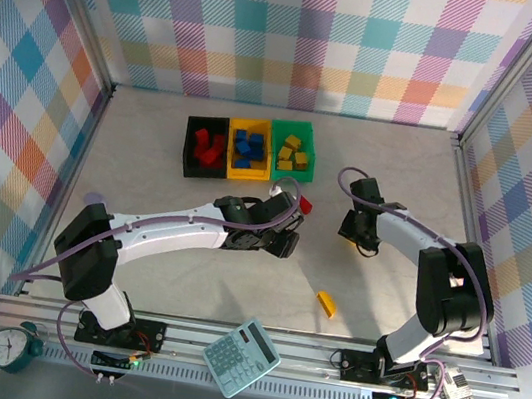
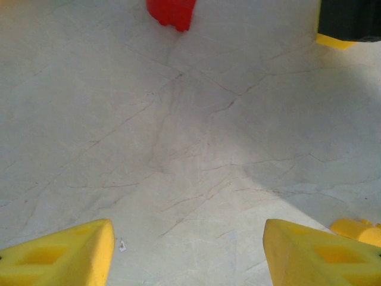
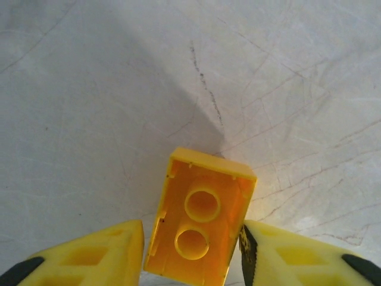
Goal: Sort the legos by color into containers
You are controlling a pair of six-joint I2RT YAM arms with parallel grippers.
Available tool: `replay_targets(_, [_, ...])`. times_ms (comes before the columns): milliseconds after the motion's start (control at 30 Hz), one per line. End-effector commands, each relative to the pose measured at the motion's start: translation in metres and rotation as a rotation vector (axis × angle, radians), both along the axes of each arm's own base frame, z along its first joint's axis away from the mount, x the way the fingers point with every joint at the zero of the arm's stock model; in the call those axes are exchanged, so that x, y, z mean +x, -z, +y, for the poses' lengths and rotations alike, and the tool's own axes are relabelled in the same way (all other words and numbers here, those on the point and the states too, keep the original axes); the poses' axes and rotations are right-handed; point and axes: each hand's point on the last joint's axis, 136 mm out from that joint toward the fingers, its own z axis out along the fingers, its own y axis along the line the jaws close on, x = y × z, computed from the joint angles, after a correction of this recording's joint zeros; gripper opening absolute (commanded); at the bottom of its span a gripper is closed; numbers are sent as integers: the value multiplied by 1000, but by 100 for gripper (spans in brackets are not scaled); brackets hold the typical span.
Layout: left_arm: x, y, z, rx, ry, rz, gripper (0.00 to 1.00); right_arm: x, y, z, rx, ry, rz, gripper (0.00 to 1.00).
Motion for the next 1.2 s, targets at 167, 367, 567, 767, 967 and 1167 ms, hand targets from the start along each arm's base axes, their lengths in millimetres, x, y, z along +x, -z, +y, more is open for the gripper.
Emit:
replay_targets(167, [4,-23,30,30,-84,-75,70,10,-7,12,47,-71,-43,30])
replay_targets(367, [13,-27,60,27,-155,-79,70,29,-35,32,88,-164,-127,27])
replay_targets(567, [22,-33,99,11,-245,-84,70,60,-78,70,121,-291,-243,26])
replay_targets(767, [28,-31,138,-40,-350,-63,71,100,-115,111,147,-406,-327,26])
replay_targets(967, [28,-28,154,-58,-395,-49,70,153,-121,148,153,-504,-359,25])
replay_targets(1167, [28,-27,159,-59,-408,-41,70,199,-116,176,153,-559,-364,27])
